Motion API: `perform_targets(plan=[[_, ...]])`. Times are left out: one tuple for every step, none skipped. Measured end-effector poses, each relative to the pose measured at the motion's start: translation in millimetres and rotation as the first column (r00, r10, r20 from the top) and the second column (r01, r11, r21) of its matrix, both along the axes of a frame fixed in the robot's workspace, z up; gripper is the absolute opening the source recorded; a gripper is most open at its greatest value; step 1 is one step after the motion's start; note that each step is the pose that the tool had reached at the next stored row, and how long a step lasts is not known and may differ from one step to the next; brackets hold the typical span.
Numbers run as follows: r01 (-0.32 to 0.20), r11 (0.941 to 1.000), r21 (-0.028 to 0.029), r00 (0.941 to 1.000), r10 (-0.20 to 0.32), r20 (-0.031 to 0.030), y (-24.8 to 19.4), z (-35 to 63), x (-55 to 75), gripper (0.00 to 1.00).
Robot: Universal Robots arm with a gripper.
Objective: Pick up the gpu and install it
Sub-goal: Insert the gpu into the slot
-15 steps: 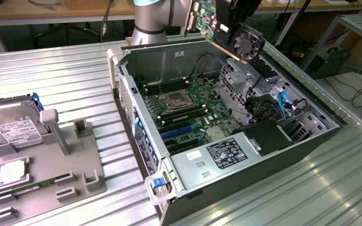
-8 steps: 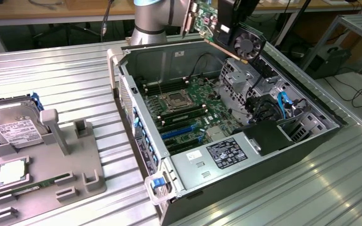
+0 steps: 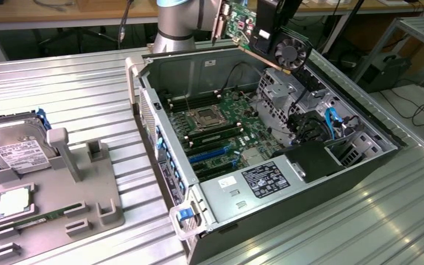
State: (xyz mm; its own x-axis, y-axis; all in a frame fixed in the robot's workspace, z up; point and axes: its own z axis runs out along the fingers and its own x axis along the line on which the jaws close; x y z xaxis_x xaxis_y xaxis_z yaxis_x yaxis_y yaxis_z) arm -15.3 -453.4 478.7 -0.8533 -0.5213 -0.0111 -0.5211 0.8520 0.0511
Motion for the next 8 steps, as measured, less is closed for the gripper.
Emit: perform_targets(plan=[[-0.007, 1.0000, 0.0000, 1.0000, 0.007, 0.0000, -0.1, 0.0, 0.0, 0.28], [-0.020, 0.9998, 0.0000, 0.9998, 0.020, 0.0000, -0.2, 0.0, 0.0, 0.28], [-0.032, 0.9995, -0.0001, 0.9995, 0.032, 0.0000, -0.3, 0.0, 0.0, 0.28], [-0.039, 0.9992, -0.0001, 0.9992, 0.039, 0.0000, -0.3, 0.0, 0.0, 0.28], [-0.046, 0.9989, -0.0002, 0.9989, 0.046, -0.0001, -0.3, 0.1, 0.0, 0.28], [-0.055, 0.9985, -0.0001, 0.9985, 0.055, 0.0000, -0.4, 0.1, 0.0, 0.28], [-0.062, 0.9981, -0.0001, 0.9981, 0.062, 0.0000, -0.5, 0.1, 0.0, 0.28], [-0.069, 0.9976, -0.0001, 0.9976, 0.069, 0.0000, -0.5, 0.0, 0.0, 0.28]])
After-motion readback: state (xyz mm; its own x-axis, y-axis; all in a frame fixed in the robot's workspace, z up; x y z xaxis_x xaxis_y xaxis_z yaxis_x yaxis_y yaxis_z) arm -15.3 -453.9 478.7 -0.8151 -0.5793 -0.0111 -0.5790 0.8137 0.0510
